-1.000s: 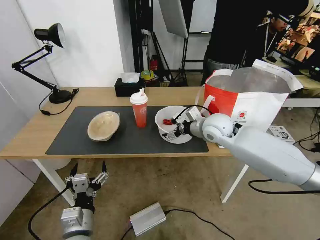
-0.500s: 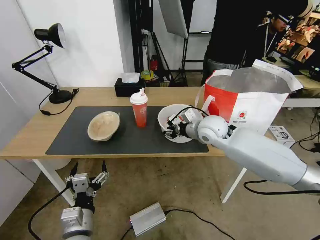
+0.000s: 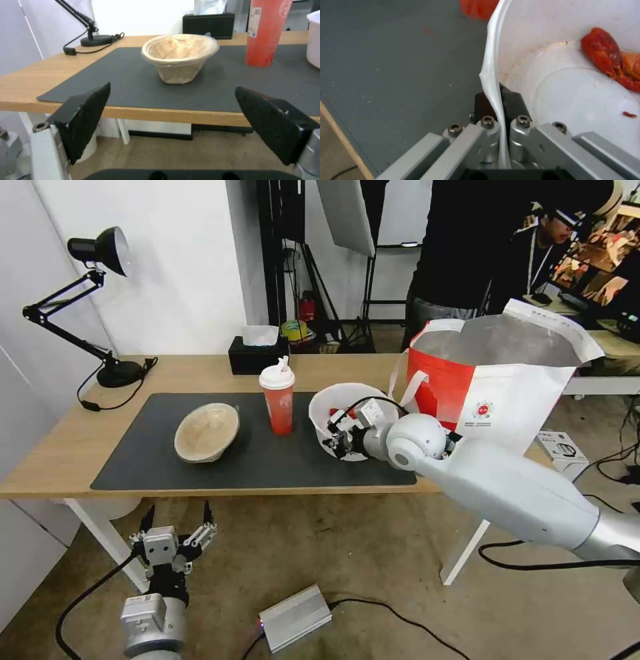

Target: Pick up the trash from the table and place it into the takeout bag.

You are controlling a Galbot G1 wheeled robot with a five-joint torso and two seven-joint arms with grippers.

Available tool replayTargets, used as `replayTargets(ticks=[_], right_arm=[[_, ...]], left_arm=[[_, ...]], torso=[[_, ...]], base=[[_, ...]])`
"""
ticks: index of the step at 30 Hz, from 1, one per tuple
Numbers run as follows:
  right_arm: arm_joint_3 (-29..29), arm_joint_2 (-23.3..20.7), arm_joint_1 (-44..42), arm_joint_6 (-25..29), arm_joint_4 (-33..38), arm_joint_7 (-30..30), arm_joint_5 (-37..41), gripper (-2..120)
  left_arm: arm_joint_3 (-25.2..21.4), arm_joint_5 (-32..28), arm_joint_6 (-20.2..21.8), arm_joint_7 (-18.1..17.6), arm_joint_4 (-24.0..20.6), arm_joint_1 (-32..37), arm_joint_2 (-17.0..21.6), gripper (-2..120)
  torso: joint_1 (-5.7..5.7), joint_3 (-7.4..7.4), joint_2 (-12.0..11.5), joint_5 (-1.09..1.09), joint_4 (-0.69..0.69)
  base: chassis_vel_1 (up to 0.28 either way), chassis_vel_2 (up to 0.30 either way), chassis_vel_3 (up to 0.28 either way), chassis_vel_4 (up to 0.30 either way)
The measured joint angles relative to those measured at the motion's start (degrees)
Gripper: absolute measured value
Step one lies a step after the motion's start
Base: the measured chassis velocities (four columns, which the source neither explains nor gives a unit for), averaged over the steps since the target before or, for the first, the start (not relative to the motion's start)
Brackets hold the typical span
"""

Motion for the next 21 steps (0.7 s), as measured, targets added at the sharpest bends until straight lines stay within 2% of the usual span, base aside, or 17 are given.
replayTargets(ticks=[10, 21], right_arm=[[-0.7, -0.9, 0.3, 0.0, 2.3, 1.6, 1.8, 0], [-3.3, -6.1, 3.9, -0.1, 8.0, 2.9, 3.9, 0]], left_arm=[[-0.1, -0.1, 0.0, 0.0, -0.1, 0.0, 0.0, 100], [-0.1, -0.1, -0.1, 0.0, -0.1, 0.2, 0.0, 100]], torso=[[0.0, 0.02, 0.0, 0.02, 0.02], [0.0, 0.02, 0.0, 0.01, 0.01]], base=[[0.0, 0.0, 0.0, 0.0], [0.0, 0.0, 0.0, 0.0]])
